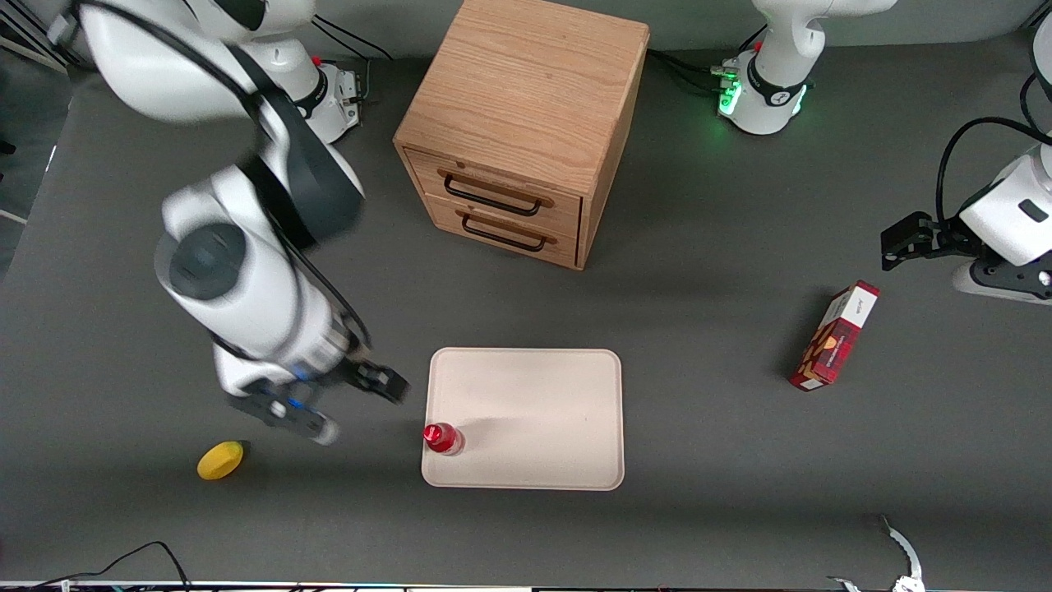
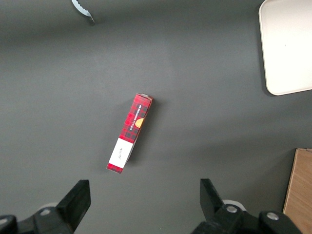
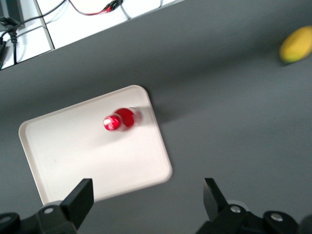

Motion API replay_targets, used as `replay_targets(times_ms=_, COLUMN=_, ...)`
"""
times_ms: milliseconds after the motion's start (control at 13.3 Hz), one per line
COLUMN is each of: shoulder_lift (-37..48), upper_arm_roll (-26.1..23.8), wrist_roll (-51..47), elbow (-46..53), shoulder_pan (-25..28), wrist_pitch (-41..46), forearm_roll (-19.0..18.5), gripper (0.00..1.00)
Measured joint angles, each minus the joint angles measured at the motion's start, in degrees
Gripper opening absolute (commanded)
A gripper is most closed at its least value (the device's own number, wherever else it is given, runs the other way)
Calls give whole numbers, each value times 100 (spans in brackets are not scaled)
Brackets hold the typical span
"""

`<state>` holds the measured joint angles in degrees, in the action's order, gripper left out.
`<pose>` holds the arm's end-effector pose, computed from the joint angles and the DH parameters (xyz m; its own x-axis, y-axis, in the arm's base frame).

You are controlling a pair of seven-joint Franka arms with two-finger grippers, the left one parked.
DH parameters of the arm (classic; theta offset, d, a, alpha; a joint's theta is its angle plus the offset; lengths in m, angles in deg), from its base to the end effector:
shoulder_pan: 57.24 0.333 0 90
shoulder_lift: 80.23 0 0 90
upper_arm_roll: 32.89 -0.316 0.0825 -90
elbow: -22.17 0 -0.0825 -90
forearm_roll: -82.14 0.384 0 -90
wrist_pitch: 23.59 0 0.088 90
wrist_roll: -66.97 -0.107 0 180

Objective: Place coke bottle on tray

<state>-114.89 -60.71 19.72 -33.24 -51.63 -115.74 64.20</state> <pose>0.6672 0.2639 0.5526 0.9406 -0.3263 0.0936 -0.3243 -0.9453 -0.0364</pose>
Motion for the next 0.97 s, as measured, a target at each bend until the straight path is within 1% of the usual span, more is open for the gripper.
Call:
replay_targets(times_ms=75, shoulder_lift=563, upper_arm_roll=-119, wrist_roll=313, elbow=-300, shoulder_pan=-270, wrist_pitch=282, forearm_roll=141, gripper=100)
replay_targets(times_ms=150, shoulder_lift=1157, upper_arm_roll=-125, wrist_roll=622, elbow=-736, shoulder_pan=-520, wrist_pitch=414, forearm_roll=492, gripper=100)
replay_targets(times_ms=225, shoulder_lift=1752, upper_arm_roll=-7, wrist_roll=930, elbow=-1265, shoulder_pan=-707, wrist_pitch=465, forearm_roll=854, gripper=100)
replay_targets(times_ms=300, shoulder_lift=2338, upper_arm_roll=253, wrist_roll=1282, elbow=-1863, shoulder_pan=-787, wrist_pitch=452, forearm_roll=1137, gripper=100)
replay_targets(times_ms=375, shoulder_lift=2882, upper_arm_roll=552, wrist_roll=1660, elbow=-2506, shoulder_pan=-818, wrist_pitch=390, forearm_roll=1341, gripper=100)
replay_targets(times_ms=525, shoulder_lift=3743, upper_arm_roll=1183, wrist_roll=2449, elbow=-3754, shoulder_pan=-835, wrist_pitch=2, forearm_roll=1691, gripper=100)
replay_targets(times_ms=675, shoulder_lift=4333, upper_arm_roll=1772, wrist_roll=3166, elbow=-4926, shoulder_pan=-866, wrist_pitch=-597, forearm_roll=1898, gripper=100)
replay_targets(times_ms=750, shoulder_lift=4508, upper_arm_roll=1917, wrist_roll=3332, elbow=-5387, shoulder_pan=-892, wrist_pitch=-841, forearm_roll=1930, gripper=100)
replay_targets(times_ms=825, shoulder_lift=4601, upper_arm_roll=1960, wrist_roll=3394, elbow=-5688, shoulder_pan=-904, wrist_pitch=-979, forearm_roll=1938, gripper=100)
replay_targets(times_ms=975, shoulder_lift=4652, upper_arm_roll=1921, wrist_roll=3397, elbow=-5853, shoulder_pan=-896, wrist_pitch=-1067, forearm_roll=1947, gripper=100)
